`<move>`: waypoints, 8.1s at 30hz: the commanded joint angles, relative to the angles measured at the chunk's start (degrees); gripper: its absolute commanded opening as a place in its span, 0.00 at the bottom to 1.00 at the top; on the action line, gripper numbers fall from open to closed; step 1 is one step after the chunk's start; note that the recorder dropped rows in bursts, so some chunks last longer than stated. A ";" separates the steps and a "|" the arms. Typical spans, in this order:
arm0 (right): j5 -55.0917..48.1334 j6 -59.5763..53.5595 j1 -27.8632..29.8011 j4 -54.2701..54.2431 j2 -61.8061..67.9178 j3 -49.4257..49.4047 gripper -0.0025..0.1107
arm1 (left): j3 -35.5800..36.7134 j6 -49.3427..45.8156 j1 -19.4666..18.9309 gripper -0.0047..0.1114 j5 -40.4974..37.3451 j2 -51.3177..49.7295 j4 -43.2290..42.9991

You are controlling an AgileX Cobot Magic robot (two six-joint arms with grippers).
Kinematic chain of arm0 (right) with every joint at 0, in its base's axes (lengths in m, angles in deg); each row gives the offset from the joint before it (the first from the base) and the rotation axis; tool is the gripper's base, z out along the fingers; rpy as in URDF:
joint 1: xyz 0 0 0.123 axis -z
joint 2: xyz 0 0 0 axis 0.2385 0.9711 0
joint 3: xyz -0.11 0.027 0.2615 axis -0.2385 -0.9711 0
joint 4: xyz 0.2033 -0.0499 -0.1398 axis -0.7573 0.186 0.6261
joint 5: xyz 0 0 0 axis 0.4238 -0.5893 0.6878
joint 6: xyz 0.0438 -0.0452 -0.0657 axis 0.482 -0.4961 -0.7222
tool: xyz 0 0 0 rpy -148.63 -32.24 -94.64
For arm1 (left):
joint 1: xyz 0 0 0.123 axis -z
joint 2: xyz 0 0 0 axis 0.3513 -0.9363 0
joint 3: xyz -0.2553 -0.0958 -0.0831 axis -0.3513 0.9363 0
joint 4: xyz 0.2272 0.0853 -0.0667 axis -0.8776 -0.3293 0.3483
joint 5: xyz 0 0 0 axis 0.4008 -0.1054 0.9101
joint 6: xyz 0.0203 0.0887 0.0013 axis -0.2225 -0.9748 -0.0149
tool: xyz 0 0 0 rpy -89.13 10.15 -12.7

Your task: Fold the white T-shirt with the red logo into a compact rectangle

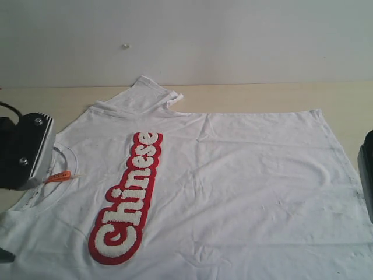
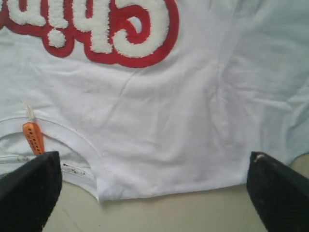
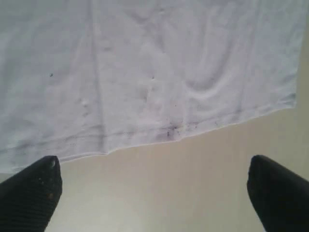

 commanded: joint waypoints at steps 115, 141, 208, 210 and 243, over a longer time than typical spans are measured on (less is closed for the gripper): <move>6.07 -16.61 16.62 -9.50 43.08 29.28 0.02 | -29.63 -21.29 -15.83 0.05 -3.53 -34.79 3.80; -1.88 -16.51 16.62 -6.01 19.57 29.28 0.02 | -33.06 -16.91 -15.83 0.04 -11.81 -8.94 -1.21; 0.74 5.29 7.25 -15.29 13.96 10.29 0.02 | 3.01 30.91 -2.23 0.04 13.46 1.65 -18.07; 6.25 6.09 7.25 -13.81 18.08 10.29 0.02 | 3.01 30.68 -3.76 0.04 18.71 -1.48 -18.51; 31.57 93.12 7.39 56.48 49.92 16.66 0.63 | 3.01 30.02 -28.85 0.48 74.70 -30.03 -14.12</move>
